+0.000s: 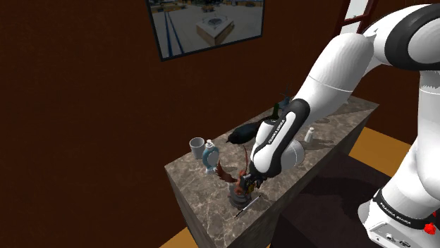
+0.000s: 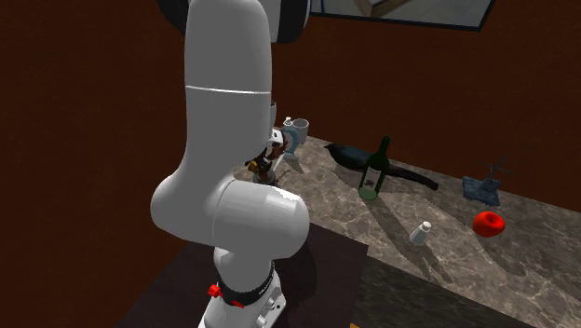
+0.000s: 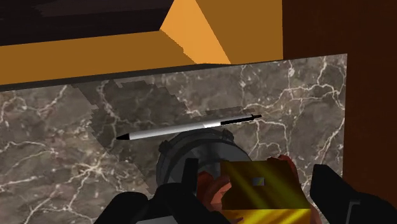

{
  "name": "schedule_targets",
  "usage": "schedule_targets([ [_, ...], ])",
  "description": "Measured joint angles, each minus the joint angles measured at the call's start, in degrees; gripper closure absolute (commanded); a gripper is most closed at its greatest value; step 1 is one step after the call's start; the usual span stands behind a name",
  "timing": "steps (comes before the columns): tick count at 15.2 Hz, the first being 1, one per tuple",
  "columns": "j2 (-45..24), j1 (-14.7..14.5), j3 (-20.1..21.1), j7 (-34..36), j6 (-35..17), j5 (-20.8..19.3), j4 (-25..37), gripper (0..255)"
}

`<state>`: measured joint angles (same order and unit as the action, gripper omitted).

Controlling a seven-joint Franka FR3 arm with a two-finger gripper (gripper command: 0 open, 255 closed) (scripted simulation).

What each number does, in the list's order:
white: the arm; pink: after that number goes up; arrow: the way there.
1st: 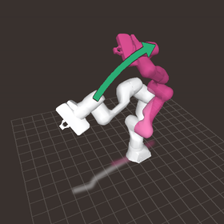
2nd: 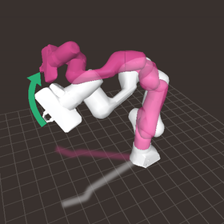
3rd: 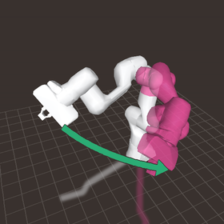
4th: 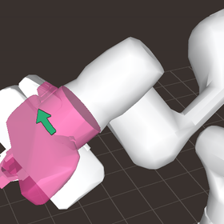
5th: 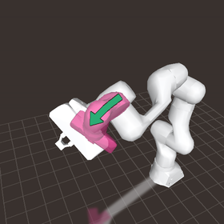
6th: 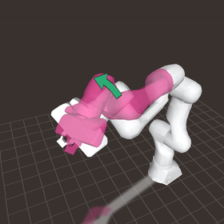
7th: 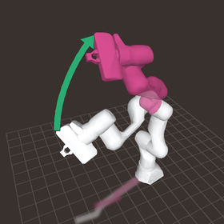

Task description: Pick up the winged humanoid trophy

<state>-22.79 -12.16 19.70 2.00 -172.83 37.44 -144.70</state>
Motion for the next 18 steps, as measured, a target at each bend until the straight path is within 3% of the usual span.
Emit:
schedule_targets([
  [9, -0.1, 0.0, 0.1, -0.1, -0.3, 0.1, 0.1, 255],
  [18, 7.7, -2.1, -2.4, 4.0, 5.7, -2.6, -2.1, 255],
])
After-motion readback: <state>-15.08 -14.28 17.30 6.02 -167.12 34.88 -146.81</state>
